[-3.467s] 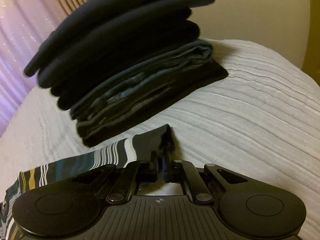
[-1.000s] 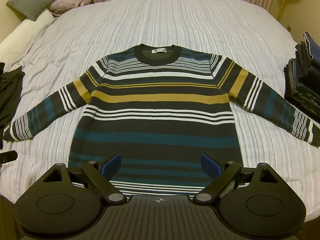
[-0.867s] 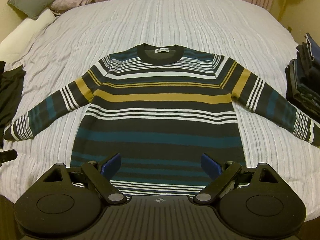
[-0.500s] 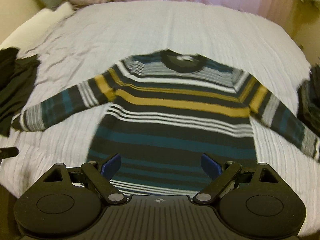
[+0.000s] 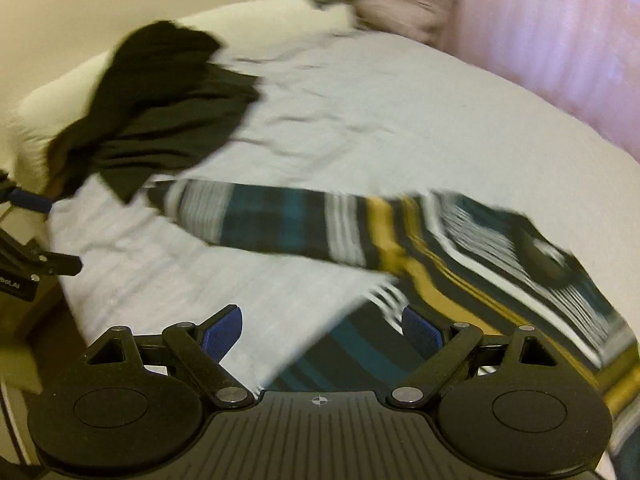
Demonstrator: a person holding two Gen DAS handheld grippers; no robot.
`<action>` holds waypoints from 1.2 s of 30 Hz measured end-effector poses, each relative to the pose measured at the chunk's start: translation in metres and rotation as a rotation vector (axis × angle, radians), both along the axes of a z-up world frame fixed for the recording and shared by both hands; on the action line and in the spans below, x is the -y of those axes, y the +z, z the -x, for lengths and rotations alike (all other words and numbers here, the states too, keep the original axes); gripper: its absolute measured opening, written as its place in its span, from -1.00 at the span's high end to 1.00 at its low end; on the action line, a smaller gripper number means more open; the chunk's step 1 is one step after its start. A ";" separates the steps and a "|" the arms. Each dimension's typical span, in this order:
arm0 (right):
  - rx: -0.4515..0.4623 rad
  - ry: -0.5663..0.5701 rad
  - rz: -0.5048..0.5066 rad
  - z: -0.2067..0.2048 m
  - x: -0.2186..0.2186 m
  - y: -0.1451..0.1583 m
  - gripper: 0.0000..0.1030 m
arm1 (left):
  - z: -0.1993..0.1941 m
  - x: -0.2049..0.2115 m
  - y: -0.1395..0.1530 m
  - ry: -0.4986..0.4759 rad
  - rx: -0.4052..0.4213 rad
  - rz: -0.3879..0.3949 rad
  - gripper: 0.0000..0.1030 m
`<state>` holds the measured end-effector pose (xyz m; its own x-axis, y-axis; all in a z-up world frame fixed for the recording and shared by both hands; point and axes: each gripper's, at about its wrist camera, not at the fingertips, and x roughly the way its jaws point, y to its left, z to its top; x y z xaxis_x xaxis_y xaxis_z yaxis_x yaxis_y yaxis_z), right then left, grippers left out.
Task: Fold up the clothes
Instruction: 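Grasp a sweater sleeve cuff with the right tool and lift it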
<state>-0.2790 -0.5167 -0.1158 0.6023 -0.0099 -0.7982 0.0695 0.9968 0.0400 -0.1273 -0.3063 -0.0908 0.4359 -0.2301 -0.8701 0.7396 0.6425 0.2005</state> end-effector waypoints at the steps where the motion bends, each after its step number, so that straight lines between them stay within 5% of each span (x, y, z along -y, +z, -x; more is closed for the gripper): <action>1: 0.005 0.049 0.004 -0.008 -0.009 -0.003 -0.74 | -0.003 -0.006 -0.001 0.014 0.001 -0.005 -0.75; 5: 0.021 0.194 0.019 -0.033 -0.043 -0.009 -0.73 | -0.019 -0.028 -0.003 0.062 0.007 -0.025 -0.75; 11: 0.050 0.274 0.025 -0.083 -0.083 -0.027 -0.71 | -0.073 -0.045 -0.023 -0.021 0.007 -0.070 -0.76; 14: 0.031 0.264 0.010 -0.122 -0.102 -0.045 -0.26 | -0.102 -0.056 -0.030 -0.072 0.024 -0.066 -0.76; 23: -0.033 0.359 0.112 -0.242 -0.165 -0.139 -0.26 | -0.159 -0.096 -0.062 -0.065 -0.030 -0.045 -0.75; 30: -0.087 0.345 0.189 -0.287 -0.186 -0.199 -0.25 | -0.169 -0.119 -0.086 -0.036 -0.093 -0.072 -0.75; 32: -0.072 0.319 0.194 -0.290 -0.181 -0.197 0.70 | -0.170 -0.119 -0.087 -0.045 -0.097 -0.072 -0.75; 36: -0.003 0.211 0.032 -0.285 -0.143 -0.159 0.70 | -0.169 -0.099 -0.081 -0.090 -0.103 -0.039 -0.75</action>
<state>0.0055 -0.3742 -0.2753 0.5910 0.0912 -0.8015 -0.1412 0.9899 0.0085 0.0420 -0.2073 -0.1714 0.3231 -0.2298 -0.9180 0.8117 0.5660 0.1440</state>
